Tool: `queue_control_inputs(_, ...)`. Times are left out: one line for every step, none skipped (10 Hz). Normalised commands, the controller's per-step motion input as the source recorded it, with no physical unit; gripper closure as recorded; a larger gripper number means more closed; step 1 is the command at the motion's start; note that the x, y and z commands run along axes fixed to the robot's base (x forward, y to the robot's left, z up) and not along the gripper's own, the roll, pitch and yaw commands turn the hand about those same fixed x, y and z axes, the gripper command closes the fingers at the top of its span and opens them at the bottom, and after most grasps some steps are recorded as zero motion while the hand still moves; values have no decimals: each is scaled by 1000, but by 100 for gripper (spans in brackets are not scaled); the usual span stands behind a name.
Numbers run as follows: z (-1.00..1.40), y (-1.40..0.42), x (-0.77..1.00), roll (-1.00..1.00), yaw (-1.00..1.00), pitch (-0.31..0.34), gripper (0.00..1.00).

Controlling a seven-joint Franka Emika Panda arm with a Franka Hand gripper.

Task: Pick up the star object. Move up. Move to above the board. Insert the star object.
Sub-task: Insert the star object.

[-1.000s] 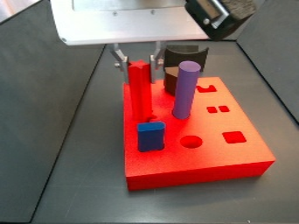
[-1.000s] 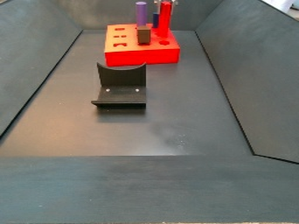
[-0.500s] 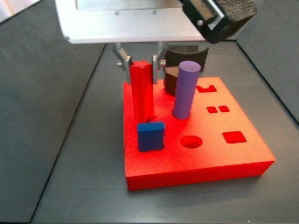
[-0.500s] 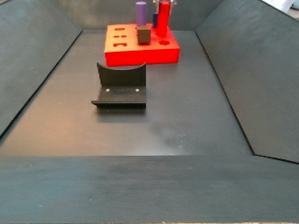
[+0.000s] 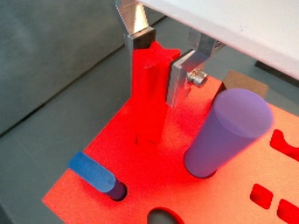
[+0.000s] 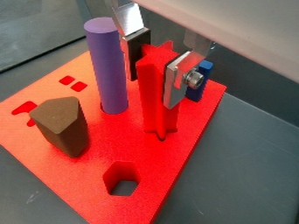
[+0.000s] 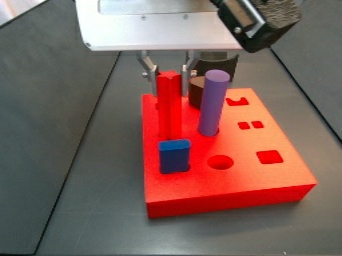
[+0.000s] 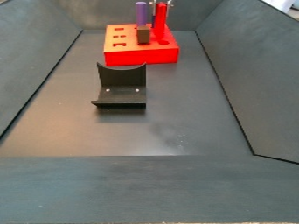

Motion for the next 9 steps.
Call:
queue_control_inputs(-29,0,0,14,0,0,100)
queue_control_inputs(-514,-46,0,103,0,-109,100)
queue_control_inputs(-694,-163,0,307,-149,-114,100)
queue_control_inputs(-574,-223,6,367,-354,-110,100)
queue_control_inputs(-509,-89,109,394,-540,-96,100)
queue_control_inputs(-486,0,60,400,-583,-93,100)
queue_control_inputs(-434,0,0,427,-509,-104,100)
queue_control_inputs(-526,31,0,416,-49,-31,100)
queue_control_inputs(-254,80,-146,256,100,0,100)
